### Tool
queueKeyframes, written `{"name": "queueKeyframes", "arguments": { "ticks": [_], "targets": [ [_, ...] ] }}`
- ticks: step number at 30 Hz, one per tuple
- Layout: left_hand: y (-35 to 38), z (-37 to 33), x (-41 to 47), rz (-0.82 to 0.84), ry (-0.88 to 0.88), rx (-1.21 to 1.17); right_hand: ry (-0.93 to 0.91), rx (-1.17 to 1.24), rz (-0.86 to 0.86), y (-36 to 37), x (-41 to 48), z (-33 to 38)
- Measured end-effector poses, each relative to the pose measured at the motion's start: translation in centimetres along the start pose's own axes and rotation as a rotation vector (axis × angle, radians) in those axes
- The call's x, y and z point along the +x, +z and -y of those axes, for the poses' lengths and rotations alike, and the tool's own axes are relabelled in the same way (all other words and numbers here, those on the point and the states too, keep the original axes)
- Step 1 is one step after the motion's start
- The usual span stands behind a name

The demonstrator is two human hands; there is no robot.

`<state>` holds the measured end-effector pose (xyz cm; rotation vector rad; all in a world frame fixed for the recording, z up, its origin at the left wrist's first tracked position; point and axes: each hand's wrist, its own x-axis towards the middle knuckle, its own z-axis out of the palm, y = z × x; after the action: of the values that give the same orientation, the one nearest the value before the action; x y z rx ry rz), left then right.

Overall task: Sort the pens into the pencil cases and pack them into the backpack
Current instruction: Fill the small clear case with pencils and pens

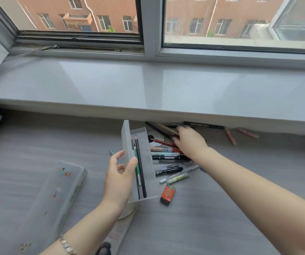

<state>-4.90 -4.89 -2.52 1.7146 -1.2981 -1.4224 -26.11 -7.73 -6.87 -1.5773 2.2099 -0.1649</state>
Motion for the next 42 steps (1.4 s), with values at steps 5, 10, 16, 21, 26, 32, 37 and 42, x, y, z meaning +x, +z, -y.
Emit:
{"name": "queueKeyframes", "arguments": {
  "ticks": [5, 10, 16, 21, 26, 32, 37, 42],
  "targets": [
    [-0.3, 0.4, -0.1, 0.01, -0.001, 0.017, 0.081, -0.16, 0.097, 0.5, 1.1, 0.6],
    [-0.4, 0.6, -0.6, 0.021, -0.017, 0.014, -0.039, -0.441, 0.083, 0.5, 0.7, 0.0],
    [-1.6, 0.6, -1.7, 0.051, 0.008, 0.047, -0.164, -0.4, 0.005, -2.2, -2.8, -0.6],
    [-2.6, 0.4, -3.5, 0.109, 0.057, 0.042, -0.275, -0.588, -0.014, -5.2, -8.2, -2.3],
    [-2.7, 0.7, -5.5, 0.227, 0.04, 0.067, -0.479, -0.683, -0.185, -7.2, -12.3, -3.3],
    [-1.3, 1.1, -8.9, 0.361, 0.045, 0.088, -0.769, -0.715, -0.22, -6.3, -15.0, -0.1],
    [-1.0, 2.1, -10.9, 0.39, 0.037, 0.035, -0.704, -0.653, -0.106, -6.4, -16.3, 1.3],
    [-1.1, 2.7, -11.6, 0.32, -0.015, -0.074, -0.315, -0.21, 0.128, -7.6, -17.0, 0.5]
  ]
}}
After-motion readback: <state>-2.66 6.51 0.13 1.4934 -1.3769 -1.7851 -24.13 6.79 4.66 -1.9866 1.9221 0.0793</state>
